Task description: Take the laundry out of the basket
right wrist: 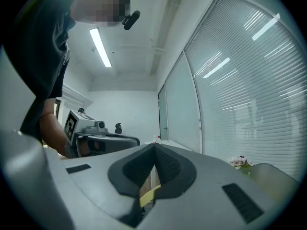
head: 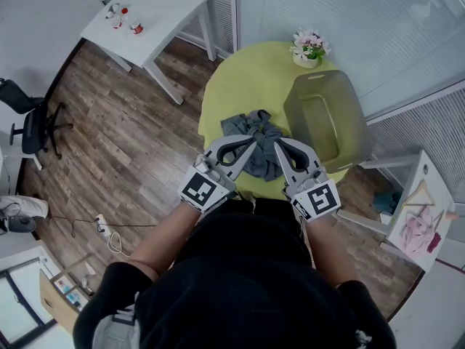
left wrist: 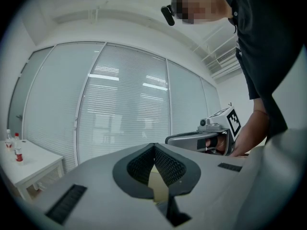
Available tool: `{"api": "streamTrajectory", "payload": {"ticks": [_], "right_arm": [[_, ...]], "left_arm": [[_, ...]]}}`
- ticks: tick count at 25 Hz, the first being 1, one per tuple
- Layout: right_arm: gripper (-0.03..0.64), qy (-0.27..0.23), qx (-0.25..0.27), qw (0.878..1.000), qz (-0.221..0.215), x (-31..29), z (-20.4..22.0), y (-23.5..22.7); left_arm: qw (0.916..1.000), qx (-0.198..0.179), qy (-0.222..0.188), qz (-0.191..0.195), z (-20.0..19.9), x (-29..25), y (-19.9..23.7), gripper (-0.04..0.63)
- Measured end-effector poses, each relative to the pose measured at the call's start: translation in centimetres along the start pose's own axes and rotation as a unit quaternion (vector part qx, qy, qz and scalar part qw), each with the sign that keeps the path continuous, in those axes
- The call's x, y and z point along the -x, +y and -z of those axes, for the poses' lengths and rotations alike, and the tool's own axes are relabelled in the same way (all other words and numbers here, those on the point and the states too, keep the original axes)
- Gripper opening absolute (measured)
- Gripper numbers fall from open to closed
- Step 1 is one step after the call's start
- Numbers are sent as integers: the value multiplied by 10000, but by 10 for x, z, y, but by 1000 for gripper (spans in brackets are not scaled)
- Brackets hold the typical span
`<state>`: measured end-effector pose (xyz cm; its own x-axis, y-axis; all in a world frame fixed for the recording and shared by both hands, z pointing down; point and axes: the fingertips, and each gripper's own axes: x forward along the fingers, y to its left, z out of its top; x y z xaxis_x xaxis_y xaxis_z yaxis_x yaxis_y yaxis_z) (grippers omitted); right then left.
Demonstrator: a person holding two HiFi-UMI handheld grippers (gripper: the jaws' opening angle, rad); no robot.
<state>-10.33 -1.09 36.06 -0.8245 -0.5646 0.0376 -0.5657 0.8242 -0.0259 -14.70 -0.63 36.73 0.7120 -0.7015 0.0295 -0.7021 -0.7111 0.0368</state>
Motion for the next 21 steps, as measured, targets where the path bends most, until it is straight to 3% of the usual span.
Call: {"api": "streamTrajectory", "payload": {"ticks": [21], "right_arm": [[21,34,75,10000,-20,1,0,-2]], "left_arm": [[10000,-16,22,54,2,-5,-4,9]]}}
